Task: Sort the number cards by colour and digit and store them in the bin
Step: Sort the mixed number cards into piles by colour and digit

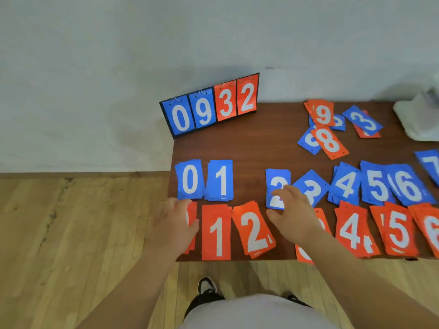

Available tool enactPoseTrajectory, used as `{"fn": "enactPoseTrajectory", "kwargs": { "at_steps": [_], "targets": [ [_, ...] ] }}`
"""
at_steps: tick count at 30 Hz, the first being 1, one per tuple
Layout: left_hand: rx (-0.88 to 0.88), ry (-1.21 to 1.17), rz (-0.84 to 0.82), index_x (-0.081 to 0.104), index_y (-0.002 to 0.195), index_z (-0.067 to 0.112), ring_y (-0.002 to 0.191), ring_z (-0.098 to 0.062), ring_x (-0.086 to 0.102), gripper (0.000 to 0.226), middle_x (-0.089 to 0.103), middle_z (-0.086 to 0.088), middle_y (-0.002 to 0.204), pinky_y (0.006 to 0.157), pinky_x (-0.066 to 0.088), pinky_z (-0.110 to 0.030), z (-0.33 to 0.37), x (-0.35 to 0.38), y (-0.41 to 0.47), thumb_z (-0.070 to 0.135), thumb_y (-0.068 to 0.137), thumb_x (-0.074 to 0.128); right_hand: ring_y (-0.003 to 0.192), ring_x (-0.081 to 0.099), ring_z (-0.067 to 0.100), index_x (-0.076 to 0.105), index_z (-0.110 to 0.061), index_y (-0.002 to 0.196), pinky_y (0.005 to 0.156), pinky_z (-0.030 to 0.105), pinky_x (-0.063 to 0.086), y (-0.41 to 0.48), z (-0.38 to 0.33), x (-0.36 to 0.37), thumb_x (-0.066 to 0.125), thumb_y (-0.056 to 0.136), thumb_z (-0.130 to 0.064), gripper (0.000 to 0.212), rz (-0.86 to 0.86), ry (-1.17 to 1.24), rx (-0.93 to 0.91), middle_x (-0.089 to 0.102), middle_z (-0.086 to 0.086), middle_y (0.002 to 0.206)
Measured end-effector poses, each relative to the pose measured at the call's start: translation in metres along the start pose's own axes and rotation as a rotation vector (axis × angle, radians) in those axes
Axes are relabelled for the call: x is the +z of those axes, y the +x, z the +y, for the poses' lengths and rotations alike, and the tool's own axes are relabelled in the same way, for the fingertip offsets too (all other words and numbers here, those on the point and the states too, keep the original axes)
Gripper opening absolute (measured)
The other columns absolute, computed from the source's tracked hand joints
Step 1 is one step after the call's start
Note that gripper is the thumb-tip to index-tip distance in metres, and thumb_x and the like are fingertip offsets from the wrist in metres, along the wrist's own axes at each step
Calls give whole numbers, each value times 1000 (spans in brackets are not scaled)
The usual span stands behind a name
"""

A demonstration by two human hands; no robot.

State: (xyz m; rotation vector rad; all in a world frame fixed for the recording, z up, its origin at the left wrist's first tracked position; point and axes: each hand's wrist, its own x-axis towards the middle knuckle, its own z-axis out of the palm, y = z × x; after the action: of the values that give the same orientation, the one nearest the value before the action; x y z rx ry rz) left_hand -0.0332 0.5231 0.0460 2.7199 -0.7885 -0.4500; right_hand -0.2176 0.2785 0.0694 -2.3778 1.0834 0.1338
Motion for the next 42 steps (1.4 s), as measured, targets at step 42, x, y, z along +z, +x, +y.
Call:
{"fn": "enactPoseTrajectory", "kwargs": {
  "at_steps": [42],
  "targets": [
    [20,94,-115,40,139,34,124,-29,43,64,45,-1,132,101,41,-44,413,175,246,49,86,71,120,49,32,45,-25,140,93,36,52,285,231,-109,74,87,-17,61,-122,105,276,27,6,144]
  ]
}}
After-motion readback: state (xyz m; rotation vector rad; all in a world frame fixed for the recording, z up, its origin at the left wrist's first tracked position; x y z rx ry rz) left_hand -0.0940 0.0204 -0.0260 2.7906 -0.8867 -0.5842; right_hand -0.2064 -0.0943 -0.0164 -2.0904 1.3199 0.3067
